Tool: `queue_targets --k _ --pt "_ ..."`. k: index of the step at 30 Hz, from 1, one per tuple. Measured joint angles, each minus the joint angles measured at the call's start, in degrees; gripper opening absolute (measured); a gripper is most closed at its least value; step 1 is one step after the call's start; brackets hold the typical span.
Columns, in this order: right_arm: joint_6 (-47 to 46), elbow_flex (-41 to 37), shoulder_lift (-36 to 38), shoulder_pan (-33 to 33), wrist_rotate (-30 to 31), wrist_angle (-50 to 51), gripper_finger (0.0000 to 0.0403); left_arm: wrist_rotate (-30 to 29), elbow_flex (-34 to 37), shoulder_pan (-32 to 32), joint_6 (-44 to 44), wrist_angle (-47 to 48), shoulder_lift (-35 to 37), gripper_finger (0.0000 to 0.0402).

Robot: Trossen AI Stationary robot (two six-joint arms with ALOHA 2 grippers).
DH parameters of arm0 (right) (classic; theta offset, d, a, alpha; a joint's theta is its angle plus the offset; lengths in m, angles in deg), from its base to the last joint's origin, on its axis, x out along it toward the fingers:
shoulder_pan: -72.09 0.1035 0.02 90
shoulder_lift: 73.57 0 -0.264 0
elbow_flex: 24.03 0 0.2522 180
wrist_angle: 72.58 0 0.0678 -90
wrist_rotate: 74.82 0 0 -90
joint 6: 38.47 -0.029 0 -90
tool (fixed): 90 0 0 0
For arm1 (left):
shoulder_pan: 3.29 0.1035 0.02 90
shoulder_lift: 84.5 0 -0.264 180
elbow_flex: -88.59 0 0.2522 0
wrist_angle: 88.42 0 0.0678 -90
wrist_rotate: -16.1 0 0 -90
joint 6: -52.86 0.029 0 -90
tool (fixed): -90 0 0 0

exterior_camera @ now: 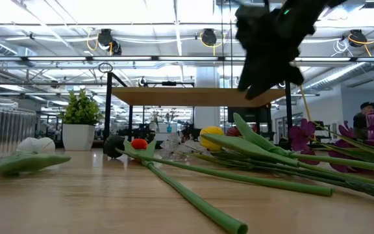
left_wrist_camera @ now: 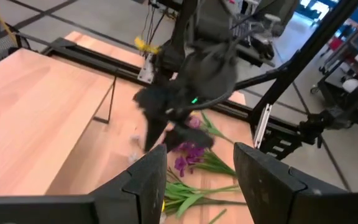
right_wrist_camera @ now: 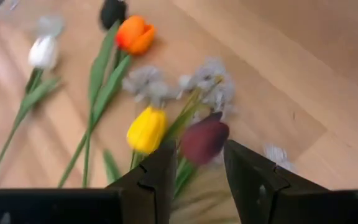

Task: Pick and place flowers into a vace then onto a shelf
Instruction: Put the white vase on the shelf

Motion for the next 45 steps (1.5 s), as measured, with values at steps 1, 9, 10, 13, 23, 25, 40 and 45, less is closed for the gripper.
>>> queue_targets --k 1,9,10,13,23,25,40,45 --pt "-0.64 0.00 -1.06 -0.78 -0.74 -0.69 0.0130 -0.01 -0.02 0.00 -0.22 0.01 0.05 0.0191" --pt "-4.75 0.02 -8.70 -2.91 -7.01 -5.03 0.0130 0.06 -0.02 0.00 -0.39 0.07 0.04 0.0191" --pt "-5.34 0.00 -9.25 -2.90 -7.14 -4.90 0.0130 0.04 -0.02 -0.02 -0.39 0.07 0.04 0.0191" --pt "-5.80 0.00 -10.36 -2.54 -6.82 -4.84 0.0130 0.04 -0.02 0.00 -0.23 0.06 0.04 0.0191" --pt "-5.70 0.00 -12.10 -2.58 -6.77 -5.28 0.0086 0.04 -0.02 -0.02 0.07 0.09 0.04 0.0191" --pt "-5.68 0.00 -12.10 -2.58 -6.80 -5.43 0.0071 0.04 -0.02 -0.01 0.05 0.09 0.04 0.0191" --pt "0.10 -0.02 -9.54 -2.60 -10.03 -6.87 0.0119 10.98 -0.02 -6.64 -14.13 32.59 0.04 0.0191" --pt "0.50 -0.02 -9.15 -2.62 -9.46 -7.45 0.0149 9.14 0.28 -11.64 -22.21 47.82 0.05 0.0191"
